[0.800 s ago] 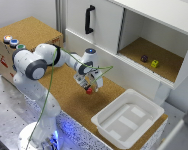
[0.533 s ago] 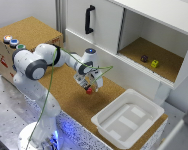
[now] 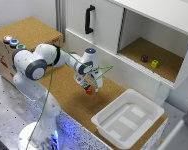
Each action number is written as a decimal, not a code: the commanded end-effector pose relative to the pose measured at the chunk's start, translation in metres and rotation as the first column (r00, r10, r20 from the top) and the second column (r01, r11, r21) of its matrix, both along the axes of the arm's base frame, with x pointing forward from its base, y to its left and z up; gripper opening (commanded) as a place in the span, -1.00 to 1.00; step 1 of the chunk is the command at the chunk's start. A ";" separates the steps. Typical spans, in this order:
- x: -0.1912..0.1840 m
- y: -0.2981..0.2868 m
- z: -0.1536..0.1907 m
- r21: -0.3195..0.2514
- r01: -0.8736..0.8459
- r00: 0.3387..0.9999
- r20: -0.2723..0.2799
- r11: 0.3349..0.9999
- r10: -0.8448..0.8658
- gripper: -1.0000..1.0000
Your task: Rotate the pink block 90 degrees to the right
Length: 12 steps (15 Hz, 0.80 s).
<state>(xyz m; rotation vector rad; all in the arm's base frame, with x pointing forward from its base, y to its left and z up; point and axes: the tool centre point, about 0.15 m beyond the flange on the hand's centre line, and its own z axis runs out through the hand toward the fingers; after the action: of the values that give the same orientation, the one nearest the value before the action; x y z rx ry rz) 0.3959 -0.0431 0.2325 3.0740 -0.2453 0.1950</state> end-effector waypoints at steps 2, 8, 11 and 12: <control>0.004 0.002 -0.016 0.016 -0.299 0.954 -0.015 0.954 0.299 1.00; 0.002 -0.007 -0.022 0.113 -0.574 0.814 -0.029 0.811 0.580 1.00; -0.013 0.010 -0.029 0.100 -0.644 0.760 -0.029 0.759 0.649 1.00; -0.016 0.014 -0.033 0.076 -0.657 0.750 -0.033 0.750 0.660 1.00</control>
<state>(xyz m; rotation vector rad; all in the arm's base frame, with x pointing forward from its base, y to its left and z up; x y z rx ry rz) 0.3873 -0.0440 0.2152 3.0891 0.6773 0.1436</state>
